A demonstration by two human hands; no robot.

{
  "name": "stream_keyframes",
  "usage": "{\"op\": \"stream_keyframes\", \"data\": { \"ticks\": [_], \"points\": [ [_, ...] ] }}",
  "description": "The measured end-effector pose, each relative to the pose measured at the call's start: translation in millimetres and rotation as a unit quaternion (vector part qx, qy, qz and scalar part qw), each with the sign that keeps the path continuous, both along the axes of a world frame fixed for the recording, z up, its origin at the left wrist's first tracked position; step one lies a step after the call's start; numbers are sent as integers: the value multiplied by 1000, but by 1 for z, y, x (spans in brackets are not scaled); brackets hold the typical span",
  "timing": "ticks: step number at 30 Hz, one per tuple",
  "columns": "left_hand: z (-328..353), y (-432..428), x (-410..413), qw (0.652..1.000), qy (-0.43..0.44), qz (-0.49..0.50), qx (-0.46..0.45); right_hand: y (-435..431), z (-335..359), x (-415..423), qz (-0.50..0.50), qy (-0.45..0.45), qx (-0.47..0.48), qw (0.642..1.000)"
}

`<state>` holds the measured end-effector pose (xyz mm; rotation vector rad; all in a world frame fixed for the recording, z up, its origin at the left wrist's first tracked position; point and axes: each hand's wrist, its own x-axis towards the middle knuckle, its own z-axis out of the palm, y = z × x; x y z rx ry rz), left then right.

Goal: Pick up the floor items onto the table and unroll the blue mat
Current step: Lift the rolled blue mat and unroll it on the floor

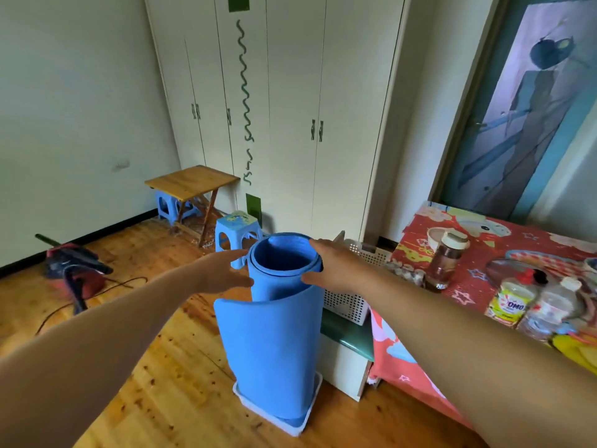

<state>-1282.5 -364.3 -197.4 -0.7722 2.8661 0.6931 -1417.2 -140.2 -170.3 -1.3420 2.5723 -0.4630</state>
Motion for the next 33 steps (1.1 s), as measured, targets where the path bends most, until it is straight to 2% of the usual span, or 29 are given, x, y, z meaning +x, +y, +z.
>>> {"op": "stream_keyframes", "data": {
  "ticks": [3,9,17,23,26,33],
  "points": [
    [-10,-5,-6,999,-7,-31,13,-8,-2,-4,5,9,25,1000],
    [-41,2,-34,992,-45,-106,-47,-17,-21,-34,13,37,73,997],
    [-72,-4,-76,990,-47,-122,-60,-42,-72,-76,49,7,111,993],
    [-113,-20,-95,983,-79,-135,-98,-69,-120,-86,88,70,170,979],
    [-119,-31,-106,985,-68,-137,-83,-76,-131,-91,84,81,176,977],
    [-120,-57,-120,969,-84,-189,-136,-89,-146,-92,49,87,146,984]
  ]
}}
